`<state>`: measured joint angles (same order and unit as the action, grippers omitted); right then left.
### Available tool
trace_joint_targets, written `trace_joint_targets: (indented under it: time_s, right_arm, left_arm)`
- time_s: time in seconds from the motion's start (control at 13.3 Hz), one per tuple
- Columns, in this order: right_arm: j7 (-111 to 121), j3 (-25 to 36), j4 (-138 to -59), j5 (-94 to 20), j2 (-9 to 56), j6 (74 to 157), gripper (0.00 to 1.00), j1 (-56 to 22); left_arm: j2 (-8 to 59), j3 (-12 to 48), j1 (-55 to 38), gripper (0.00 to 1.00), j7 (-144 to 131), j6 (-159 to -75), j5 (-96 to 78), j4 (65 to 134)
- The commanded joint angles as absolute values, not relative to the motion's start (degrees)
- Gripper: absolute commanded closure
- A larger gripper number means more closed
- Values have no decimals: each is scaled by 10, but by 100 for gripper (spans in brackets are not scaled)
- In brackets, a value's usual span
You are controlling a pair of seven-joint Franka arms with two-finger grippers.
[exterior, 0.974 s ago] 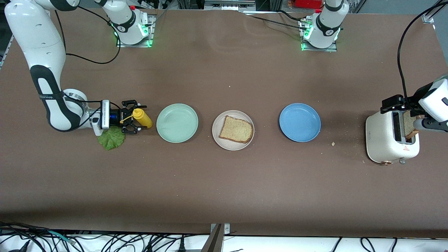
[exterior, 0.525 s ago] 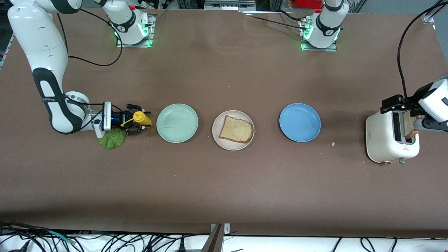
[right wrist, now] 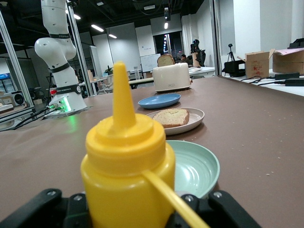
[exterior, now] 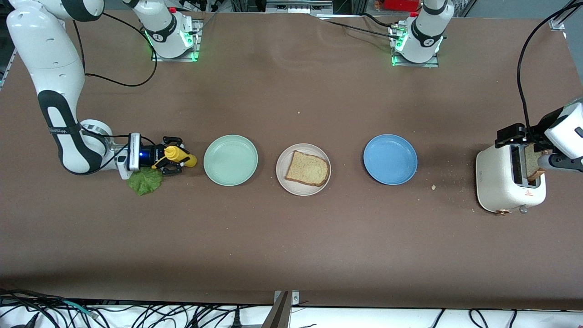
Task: Make sandwich in beige plate with both arms
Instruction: 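Carry the yellow bottle with the right gripper toward the beige plate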
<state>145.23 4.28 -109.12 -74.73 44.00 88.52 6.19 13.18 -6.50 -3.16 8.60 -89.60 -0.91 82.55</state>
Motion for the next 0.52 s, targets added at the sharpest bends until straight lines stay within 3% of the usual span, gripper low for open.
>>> trace_joint_targets:
  time_s: [0.0, 0.45]
  right_arm:
    - [1441, 40, -1079, -736, 447, 873, 100, 69]
    - [1294, 40, -1033, -736, 406, 885, 100, 33]
  left_arm:
    - [125, -62, -33, 0, 85, -900, 8, 831]
    - [126, -62, -33, 0, 77, -900, 9, 831]
